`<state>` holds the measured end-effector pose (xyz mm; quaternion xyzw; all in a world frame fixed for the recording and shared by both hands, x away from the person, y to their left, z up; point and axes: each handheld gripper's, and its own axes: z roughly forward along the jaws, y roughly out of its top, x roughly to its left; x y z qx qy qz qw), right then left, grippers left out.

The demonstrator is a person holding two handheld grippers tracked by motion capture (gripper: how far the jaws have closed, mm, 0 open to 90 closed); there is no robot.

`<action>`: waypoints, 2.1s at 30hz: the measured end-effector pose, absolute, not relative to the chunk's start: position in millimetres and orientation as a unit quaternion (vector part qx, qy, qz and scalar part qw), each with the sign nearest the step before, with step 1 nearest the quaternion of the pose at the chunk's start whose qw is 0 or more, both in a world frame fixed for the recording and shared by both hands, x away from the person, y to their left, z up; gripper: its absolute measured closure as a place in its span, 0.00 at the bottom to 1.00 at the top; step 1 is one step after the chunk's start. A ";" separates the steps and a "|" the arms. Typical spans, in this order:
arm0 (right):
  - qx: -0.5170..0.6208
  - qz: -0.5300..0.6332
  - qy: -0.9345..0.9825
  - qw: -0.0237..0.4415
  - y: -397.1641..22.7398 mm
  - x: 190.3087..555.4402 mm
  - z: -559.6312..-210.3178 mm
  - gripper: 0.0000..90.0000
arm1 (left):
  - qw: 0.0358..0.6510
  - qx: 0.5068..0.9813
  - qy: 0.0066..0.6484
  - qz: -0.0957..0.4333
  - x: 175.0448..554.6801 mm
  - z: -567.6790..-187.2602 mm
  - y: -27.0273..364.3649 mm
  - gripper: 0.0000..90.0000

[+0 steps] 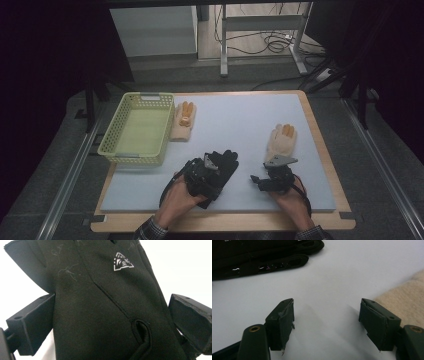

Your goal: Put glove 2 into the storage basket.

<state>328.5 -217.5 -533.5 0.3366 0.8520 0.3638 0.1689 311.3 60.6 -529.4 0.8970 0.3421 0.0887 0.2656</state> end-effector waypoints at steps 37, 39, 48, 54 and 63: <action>0.337 0.364 0.851 0.169 -217.4 328.4 -533.6 0.31 | 0.312 0.868 0.369 0.111 327.3 -481.5 111.6 0.73; 0.337 0.364 0.851 0.169 -217.4 328.3 -533.5 0.31 | 0.316 0.865 0.373 0.116 330.4 -474.1 117.9 0.73; 0.337 0.364 0.852 0.169 -217.4 328.4 -533.5 0.31 | 0.321 0.850 0.398 0.127 344.5 -447.1 141.8 0.73; 0.337 0.364 0.852 0.169 -217.4 328.4 -533.5 0.31 | 0.315 0.838 0.421 0.145 356.6 -432.4 156.5 0.73; 0.337 0.364 0.852 0.169 -217.5 328.4 -533.5 0.31 | 0.301 0.826 0.447 0.168 373.5 -416.0 181.8 0.72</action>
